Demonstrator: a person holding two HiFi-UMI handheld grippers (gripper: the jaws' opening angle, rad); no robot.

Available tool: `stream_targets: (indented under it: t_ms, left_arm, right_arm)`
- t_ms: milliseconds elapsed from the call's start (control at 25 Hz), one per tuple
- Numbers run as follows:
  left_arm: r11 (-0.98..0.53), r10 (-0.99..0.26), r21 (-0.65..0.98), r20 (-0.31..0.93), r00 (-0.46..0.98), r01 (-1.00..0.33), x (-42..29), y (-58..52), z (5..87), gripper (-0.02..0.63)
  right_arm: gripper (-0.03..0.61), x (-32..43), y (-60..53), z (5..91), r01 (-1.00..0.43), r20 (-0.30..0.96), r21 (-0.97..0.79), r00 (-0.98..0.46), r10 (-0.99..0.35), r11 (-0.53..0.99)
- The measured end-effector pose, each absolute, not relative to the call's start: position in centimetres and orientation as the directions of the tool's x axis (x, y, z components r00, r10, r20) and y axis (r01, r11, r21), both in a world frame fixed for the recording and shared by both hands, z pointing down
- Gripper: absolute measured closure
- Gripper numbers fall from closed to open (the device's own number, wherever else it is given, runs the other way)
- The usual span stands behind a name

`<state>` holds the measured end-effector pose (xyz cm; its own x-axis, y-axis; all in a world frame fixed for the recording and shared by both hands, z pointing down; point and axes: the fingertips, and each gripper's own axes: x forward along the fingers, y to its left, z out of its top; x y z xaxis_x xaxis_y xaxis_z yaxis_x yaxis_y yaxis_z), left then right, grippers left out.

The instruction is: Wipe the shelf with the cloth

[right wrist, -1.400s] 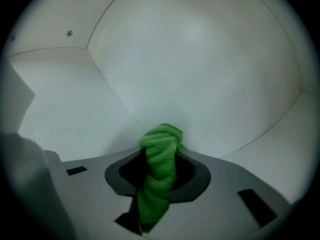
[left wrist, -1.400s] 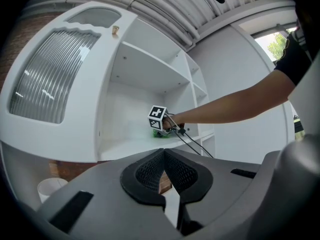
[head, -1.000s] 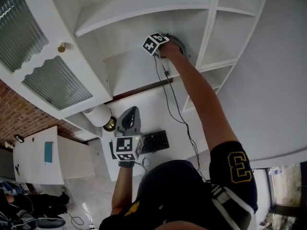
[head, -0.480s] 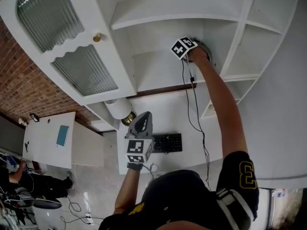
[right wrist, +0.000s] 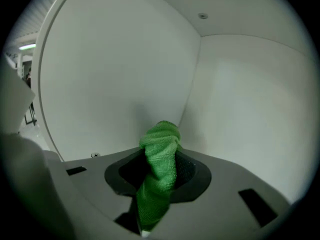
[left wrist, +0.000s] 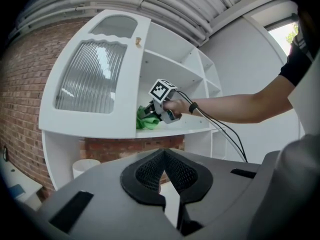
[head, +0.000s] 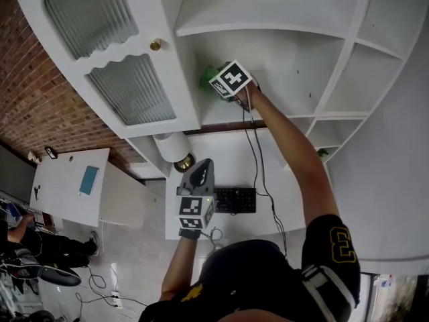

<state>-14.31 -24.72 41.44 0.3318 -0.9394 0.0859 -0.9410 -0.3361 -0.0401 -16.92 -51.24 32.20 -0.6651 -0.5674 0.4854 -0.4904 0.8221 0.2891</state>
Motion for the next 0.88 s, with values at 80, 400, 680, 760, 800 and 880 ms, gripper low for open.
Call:
stream_targets:
  t_ms: [80,400,680,760,800,880]
  left_arm:
    - [-0.326,-0.943,-0.035,0.088,0.322,-0.945,-14.7,-24.4,41.6,0.597]
    - [-0.317,-0.942,-0.002,0.12,0.315,-0.948,-14.7,-24.5,43.3,0.597]
    - [-0.384,-0.914,0.015,0.134,0.382,-0.923,-11.6,-24.9,44.1,0.597]
    - [-0.411,-0.902,0.017,0.139,0.41,-0.911,-10.3,-25.0,44.5,0.597]
    - [-0.424,-0.895,0.018,0.145,0.422,-0.905,-9.8,-25.1,44.7,0.597]
    - [-0.446,-0.882,0.016,0.161,0.442,-0.895,-9.1,-25.2,45.3,0.597]
  right_arm:
    - [0.477,-19.0,-50.2,33.4,-0.42,0.509,0.354,-0.663,-0.549,0.836]
    - [0.476,-20.3,-49.9,36.5,-0.193,0.576,0.589,-0.58,-0.575,0.785]
    - [0.48,-20.9,-50.3,36.3,-0.282,0.584,0.501,-0.587,-0.56,0.818]
    - [0.48,-20.1,-50.3,36.5,-0.328,0.589,0.489,-0.56,-0.583,0.808]
    - [0.482,-19.9,-50.4,36.5,-0.353,0.589,0.481,-0.547,-0.594,0.802]
    - [0.482,-19.8,-50.5,36.4,-0.39,0.587,0.471,-0.53,-0.612,0.791]
